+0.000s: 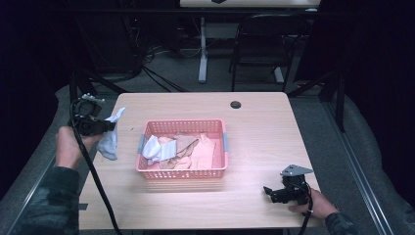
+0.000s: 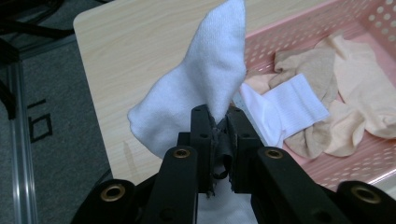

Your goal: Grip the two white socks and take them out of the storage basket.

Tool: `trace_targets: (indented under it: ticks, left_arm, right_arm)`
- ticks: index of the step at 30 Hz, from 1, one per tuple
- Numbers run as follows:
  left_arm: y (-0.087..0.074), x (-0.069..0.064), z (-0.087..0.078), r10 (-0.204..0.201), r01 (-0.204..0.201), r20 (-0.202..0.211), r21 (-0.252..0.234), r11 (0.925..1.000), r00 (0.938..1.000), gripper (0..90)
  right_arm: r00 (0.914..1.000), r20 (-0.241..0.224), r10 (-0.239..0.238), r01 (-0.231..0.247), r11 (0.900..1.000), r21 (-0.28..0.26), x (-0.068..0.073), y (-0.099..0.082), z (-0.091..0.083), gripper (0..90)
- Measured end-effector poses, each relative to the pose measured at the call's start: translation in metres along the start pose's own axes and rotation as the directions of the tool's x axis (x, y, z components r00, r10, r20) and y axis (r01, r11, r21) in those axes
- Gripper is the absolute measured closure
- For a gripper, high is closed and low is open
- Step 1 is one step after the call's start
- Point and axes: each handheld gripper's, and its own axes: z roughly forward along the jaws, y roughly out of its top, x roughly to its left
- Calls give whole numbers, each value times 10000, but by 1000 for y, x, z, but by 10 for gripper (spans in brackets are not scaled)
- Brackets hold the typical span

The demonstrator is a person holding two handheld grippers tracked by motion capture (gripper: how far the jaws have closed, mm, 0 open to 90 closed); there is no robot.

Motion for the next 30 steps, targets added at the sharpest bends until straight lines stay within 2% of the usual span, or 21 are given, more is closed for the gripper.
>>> trace_targets:
  ticks: [5, 10, 15, 16, 22, 30]
  left_arm:
    - [-6, 3, 7, -161, 162, 139, -36, 9999, 9998, 828]
    - [-16, 4, 21, -317, 311, 290, 206, 9993, 9991, 829]
    - [-20, 8, 30, -475, 464, 302, 366, 9983, 9984, 829]
    - [-21, 10, 34, -438, 432, 164, 395, 9983, 9989, 829]
    - [-26, 13, 47, -571, 564, 91, 641, 9963, 9983, 829]
    - [-39, 17, 66, -878, 857, 180, 958, 9917, 9960, 829]
  right_arm:
    - [10000, 1, 3, -3, 10000, -2, 0, 0, 0, 0]
    - [10000, -1, 4, -4, 10000, -2, 0, 0, 0, 0]
    - [10000, -3, 3, -3, 10000, -2, 0, 0, 0, 0]
    - [10000, -3, 6, -6, 10000, -6, 0, 0, 0, 0]
    - [10000, 1, -1, 1, 10000, 1, 0, 0, 0, 0]
    - [10000, 0, 2, -2, 10000, 3, 0, 0, 0, 0]
